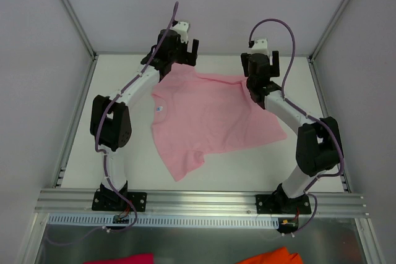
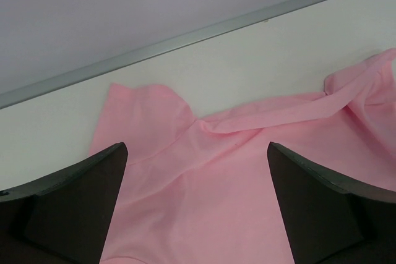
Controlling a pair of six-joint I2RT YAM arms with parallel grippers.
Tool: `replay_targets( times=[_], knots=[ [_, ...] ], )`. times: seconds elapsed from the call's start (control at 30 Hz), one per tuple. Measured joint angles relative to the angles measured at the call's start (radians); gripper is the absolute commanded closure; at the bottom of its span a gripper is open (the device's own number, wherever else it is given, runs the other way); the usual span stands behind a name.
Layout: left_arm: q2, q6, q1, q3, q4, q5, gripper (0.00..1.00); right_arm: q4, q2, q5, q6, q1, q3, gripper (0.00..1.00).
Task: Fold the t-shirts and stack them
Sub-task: Flatten out the tshirt
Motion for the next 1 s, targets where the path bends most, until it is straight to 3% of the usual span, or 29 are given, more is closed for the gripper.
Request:
replay_targets(
  times=[0.07, 0.17, 0.27, 0.3, 0.67, 1.0],
  knots=[
    [-0.006, -0.003, -0.006, -0.019, 0.031, 0.0, 0.01, 0.019, -0.024, -0.014, 0.01, 0.0, -0.027, 0.19],
    [-0.039, -0.01, -0.023, -0.082, 0.049, -0.006, 0.01, -0.012, -0.089, -0.054, 0.048, 0.0, -0.07, 0.4],
    [-0.082, -0.029, -0.059, -0.156, 0.055, -0.006, 0.01, -0.113, -0.149, -0.095, 0.109, 0.005, -0.06, 0.73],
    [-0.099, -0.036, -0.073, -0.182, 0.062, -0.006, 0.01, -0.15, -0.163, -0.105, 0.135, 0.008, -0.048, 0.97],
    [-0.284, -0.105, -0.208, -0.539, 0.167, -0.034, 0.01, -0.507, -0.248, -0.164, 0.397, 0.045, -0.073, 0.99],
    [-0.396, -0.208, -0.193, -0.716, 0.211, -0.069, 0.01, -0.54, -0.169, -0.284, 0.479, 0.045, -0.24, 0.99]
  ],
)
